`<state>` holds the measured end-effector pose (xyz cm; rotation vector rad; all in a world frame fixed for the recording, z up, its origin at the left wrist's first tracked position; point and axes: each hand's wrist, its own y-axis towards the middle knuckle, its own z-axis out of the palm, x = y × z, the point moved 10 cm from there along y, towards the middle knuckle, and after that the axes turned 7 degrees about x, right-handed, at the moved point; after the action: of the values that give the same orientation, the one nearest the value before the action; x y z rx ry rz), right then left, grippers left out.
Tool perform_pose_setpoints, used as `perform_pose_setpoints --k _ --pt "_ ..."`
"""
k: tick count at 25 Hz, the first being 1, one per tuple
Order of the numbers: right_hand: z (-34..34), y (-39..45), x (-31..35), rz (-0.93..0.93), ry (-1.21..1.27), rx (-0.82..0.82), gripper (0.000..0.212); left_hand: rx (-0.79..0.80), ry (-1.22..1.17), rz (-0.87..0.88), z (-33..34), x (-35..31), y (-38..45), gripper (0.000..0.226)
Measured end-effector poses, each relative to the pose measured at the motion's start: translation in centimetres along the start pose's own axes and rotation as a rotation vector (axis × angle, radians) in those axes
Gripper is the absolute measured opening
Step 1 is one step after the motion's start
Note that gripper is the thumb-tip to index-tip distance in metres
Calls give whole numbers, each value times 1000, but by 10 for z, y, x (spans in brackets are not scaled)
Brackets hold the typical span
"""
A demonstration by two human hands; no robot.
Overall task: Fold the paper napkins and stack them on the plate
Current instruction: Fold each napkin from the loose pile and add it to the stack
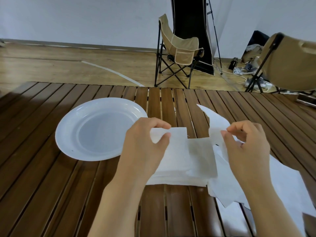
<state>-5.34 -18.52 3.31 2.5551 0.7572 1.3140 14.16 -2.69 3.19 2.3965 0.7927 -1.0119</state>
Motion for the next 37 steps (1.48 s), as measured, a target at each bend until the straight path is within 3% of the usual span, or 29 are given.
perform_pose_setpoints --k 4,8,10,13,17,21,26,31,34,37 --pt "3 -9 50 -265 44 1 8 134 -96 115 26 -26 -1 26" --pt "10 -17 73 -375 94 51 13 49 -154 161 28 -34 2 34" --pt "14 -15 68 -280 209 100 34 -23 -170 202 18 -38 2 33" --pt "27 -14 35 135 454 209 65 -81 -283 218 1 -38 2 33" --pt "51 -25 4 437 554 394 38 -96 -327 201 -10 -33 0 39" --pt "55 -23 10 427 843 444 13 -83 -309 188 -10 -27 1 47" --pt "40 -10 5 333 1093 258 26 -70 -315 148 -12 -20 2 17" --pt "35 -5 14 213 1176 258 23 -109 -270 106 -15 -12 2 16" --pt "42 -6 16 221 1113 296 36 -113 -241 81 -15 -8 4 20" --pt "39 -6 13 187 877 274 32 -137 -223 70 -16 -4 4 18"
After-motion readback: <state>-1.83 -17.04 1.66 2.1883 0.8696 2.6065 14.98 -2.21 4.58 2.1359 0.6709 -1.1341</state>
